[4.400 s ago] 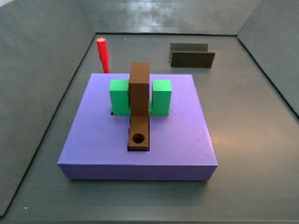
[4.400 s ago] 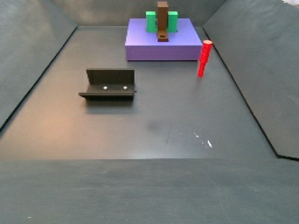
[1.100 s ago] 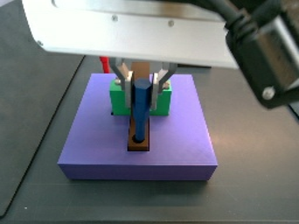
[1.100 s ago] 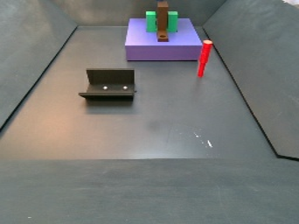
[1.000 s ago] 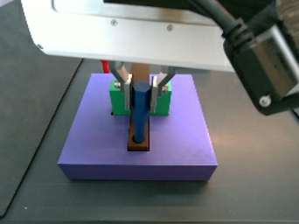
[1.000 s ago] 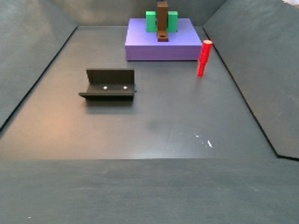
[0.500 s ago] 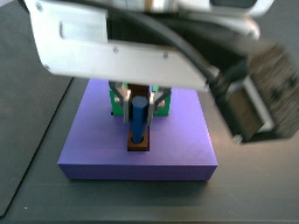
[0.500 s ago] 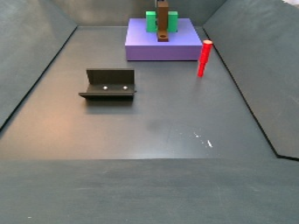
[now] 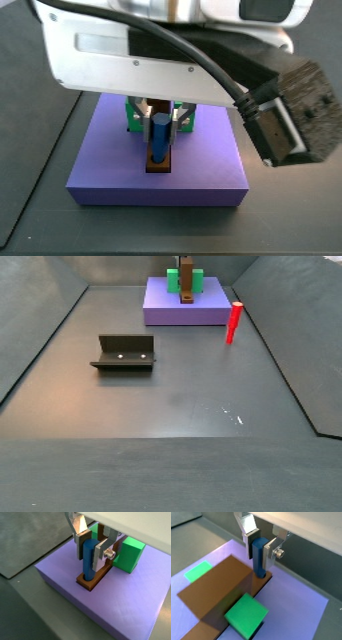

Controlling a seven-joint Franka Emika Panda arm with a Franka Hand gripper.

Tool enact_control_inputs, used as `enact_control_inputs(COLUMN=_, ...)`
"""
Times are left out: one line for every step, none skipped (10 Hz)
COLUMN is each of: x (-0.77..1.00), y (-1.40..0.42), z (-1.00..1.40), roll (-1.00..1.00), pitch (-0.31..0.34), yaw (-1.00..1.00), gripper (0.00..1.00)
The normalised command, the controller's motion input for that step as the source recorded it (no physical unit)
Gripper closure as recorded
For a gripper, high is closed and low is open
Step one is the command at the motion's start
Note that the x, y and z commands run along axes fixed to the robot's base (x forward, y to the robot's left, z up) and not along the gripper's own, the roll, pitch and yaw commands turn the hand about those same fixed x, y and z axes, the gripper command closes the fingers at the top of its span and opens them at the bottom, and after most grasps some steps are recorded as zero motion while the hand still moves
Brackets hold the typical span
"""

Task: Pick up the blue object. Move up. Place the blue object on the fixture. Regrasp the blue object. Move to above the board. Insert the blue object.
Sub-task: Insert the blue object.

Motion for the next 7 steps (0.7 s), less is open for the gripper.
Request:
enact_control_inputs(x=0.15, y=0.05, z=0.03, roll=0.19, pitch=0.131, yaw=0.01, gripper=1.00)
enact_control_inputs(x=0.10, y=0.00, z=-0.18, roll=0.11, pitch=0.036, yaw=0.00, gripper=1.00)
enact_control_inputs(x=-0.06, y=-0.07, z=-0.51, roll=0.16, pitch=-0.010, yaw=0.01, gripper=1.00)
enact_control_inputs(x=-0.23, y=-0.10, z=-0.52, roll=0.17, pitch=-0.020, yaw=0.00, gripper=1.00)
enact_control_inputs(x=-0.25, y=-0.12, z=-0.45, roll=0.20, pitch=0.000, yaw=0.00, gripper=1.00)
enact_control_inputs(x=-0.09, y=0.00, z=-0.31, roll=0.11, pitch=0.000, yaw=0.00, gripper=1.00)
enact_control_inputs(x=0.00, y=0.00, z=0.00, roll=0.00, pitch=0.000, yaw=0.00, gripper=1.00)
